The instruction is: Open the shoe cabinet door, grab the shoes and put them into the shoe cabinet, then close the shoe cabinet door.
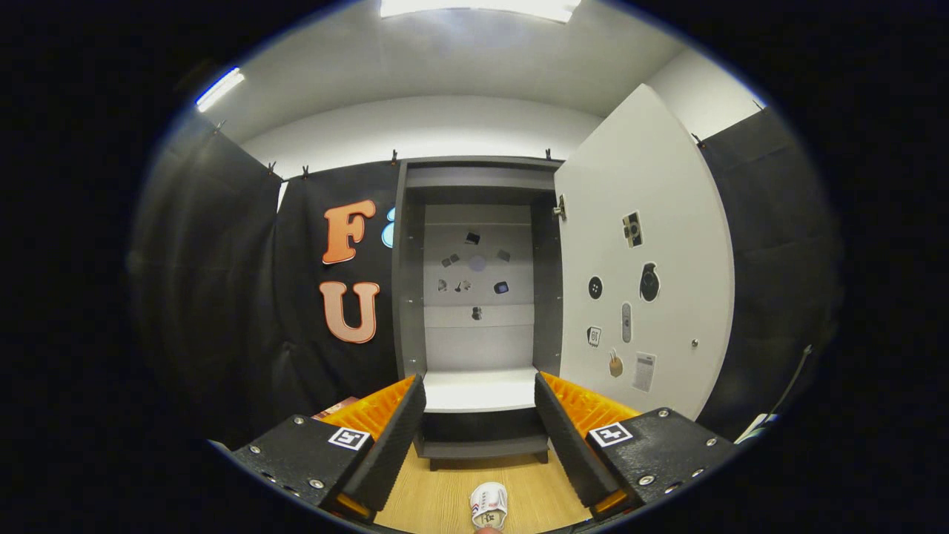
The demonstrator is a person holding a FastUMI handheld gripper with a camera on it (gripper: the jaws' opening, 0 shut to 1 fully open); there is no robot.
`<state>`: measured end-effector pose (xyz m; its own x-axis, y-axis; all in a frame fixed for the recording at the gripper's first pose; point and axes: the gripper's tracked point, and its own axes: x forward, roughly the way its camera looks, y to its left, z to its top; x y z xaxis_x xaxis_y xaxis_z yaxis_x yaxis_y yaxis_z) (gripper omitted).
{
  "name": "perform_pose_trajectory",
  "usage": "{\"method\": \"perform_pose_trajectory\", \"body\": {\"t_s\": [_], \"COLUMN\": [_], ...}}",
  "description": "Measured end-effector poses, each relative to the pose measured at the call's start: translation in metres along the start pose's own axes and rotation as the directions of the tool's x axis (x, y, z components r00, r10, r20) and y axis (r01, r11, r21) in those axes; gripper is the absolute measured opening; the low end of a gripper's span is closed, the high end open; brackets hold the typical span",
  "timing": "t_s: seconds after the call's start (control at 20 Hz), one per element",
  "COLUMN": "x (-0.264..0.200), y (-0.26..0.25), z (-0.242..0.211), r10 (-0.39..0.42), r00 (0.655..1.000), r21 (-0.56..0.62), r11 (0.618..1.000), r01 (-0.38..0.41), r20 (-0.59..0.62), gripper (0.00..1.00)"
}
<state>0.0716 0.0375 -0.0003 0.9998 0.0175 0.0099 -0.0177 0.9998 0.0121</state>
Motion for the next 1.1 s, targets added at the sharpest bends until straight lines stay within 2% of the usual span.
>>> {"method": "perform_pose_trajectory", "body": {"t_s": [0.2,0.45,0.8,1.1], "x": [0.010,0.023,0.039,0.038], "y": [0.008,0.017,0.022,0.023], "z": [-0.052,-0.135,-0.258,-0.363], "r10": [0.016,0.046,0.060,0.061], "r00": [0.994,0.966,0.893,0.785], "r21": [0.000,0.043,0.096,0.094], "r11": [1.000,0.998,0.995,0.996], "r01": [-0.017,-0.036,-0.018,-0.003], "r20": [-0.108,-0.254,-0.447,-0.617], "gripper": [0.92,0.92,0.92,0.93]}}
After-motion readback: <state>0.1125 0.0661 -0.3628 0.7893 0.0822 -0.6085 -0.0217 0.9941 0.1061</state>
